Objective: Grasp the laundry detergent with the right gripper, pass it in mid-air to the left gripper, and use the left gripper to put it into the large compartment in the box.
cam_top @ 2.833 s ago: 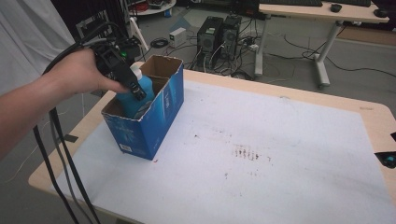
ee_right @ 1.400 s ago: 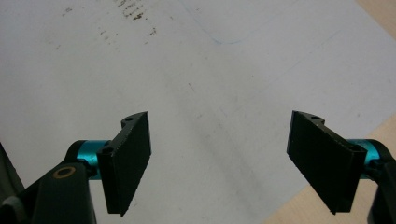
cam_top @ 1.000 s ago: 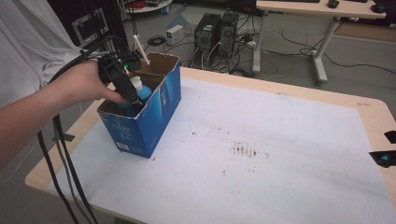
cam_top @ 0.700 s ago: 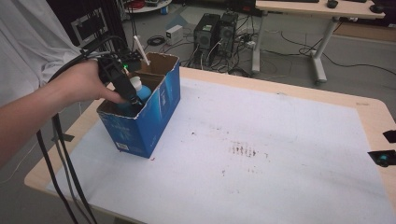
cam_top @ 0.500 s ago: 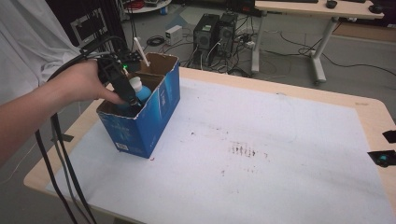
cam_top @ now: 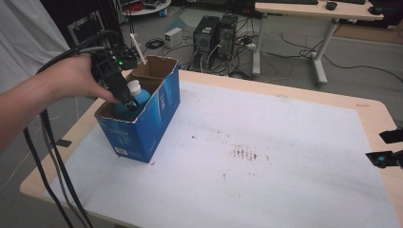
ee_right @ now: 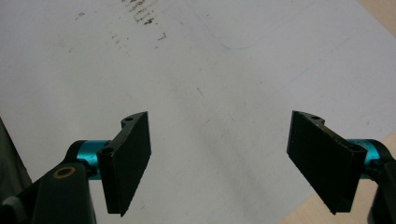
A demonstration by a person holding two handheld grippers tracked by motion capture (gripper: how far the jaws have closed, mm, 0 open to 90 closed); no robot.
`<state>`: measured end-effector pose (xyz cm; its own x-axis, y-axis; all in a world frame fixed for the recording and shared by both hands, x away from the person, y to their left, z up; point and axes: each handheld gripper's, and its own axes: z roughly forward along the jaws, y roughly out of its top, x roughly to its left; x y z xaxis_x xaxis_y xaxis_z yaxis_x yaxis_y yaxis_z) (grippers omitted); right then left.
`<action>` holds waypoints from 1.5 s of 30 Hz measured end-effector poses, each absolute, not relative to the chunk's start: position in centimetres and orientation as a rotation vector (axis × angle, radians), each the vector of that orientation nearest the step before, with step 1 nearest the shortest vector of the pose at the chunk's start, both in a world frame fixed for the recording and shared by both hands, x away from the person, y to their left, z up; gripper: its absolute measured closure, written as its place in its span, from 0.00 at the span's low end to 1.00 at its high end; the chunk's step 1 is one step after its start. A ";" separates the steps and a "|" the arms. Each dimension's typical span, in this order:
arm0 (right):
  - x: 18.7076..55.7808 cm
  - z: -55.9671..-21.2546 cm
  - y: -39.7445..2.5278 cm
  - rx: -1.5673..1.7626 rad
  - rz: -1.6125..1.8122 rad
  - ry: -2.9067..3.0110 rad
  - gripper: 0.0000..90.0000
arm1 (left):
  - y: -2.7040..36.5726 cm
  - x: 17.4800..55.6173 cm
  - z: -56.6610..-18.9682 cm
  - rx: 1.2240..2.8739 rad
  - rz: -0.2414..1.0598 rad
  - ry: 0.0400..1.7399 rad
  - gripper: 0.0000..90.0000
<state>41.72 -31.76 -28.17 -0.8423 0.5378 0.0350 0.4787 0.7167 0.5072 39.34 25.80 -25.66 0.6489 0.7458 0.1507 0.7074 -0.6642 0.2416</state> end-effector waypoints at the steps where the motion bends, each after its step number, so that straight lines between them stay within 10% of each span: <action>1: 41.7 -28.1 -31.7 0.833 0.787 2.806 0.24 | 25.8 39.3 -25.4 2.709 0.363 1.198 0.22; 23: 41.0 -27.4 -30.0 0.783 0.852 2.826 0.24 | 20.1 39.2 -19.8 2.749 0.378 0.853 0.22; 45: 39.8 -27.2 -26.4 0.685 0.857 2.880 0.24 | 10.2 40.4 -24.0 2.810 0.249 0.507 0.22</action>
